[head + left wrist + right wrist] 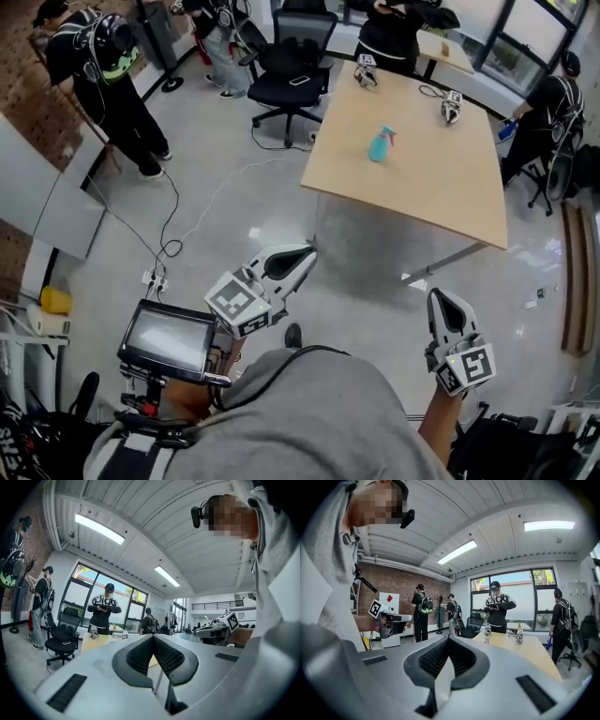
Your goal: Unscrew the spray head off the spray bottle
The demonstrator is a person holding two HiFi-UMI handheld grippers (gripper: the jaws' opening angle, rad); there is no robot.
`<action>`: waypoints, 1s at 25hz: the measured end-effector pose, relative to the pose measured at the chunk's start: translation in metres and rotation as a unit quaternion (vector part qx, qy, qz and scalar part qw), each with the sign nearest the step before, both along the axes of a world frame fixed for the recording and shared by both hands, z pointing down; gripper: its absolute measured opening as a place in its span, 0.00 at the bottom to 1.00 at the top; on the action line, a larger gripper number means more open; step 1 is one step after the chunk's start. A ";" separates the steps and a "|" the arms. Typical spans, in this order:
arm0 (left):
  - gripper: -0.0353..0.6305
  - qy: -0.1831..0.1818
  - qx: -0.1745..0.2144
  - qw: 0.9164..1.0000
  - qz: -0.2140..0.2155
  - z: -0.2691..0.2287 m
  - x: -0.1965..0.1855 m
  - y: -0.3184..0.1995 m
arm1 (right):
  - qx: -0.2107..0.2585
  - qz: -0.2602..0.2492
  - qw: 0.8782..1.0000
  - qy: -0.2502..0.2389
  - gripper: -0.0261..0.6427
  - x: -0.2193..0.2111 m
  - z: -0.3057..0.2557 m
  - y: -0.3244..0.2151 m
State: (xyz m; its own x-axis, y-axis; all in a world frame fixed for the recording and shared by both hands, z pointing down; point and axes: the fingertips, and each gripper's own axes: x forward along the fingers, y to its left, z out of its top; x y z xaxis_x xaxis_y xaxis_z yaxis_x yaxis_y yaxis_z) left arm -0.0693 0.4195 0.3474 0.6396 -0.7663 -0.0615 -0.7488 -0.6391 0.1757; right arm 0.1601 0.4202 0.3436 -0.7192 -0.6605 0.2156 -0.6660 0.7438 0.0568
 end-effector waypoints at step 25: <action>0.06 0.011 -0.029 0.999 0.025 0.041 -0.011 -0.177 | -0.008 0.026 0.999 -0.018 0.05 -0.025 0.018 -0.180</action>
State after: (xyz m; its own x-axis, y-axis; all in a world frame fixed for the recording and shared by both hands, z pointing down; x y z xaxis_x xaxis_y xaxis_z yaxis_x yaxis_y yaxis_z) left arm -0.0803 0.2424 0.3885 0.6763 -0.7359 -0.0326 -0.7117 -0.6641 0.2289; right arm 0.1355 0.2402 0.3620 -0.6910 -0.6943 0.2013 -0.7055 0.7084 0.0212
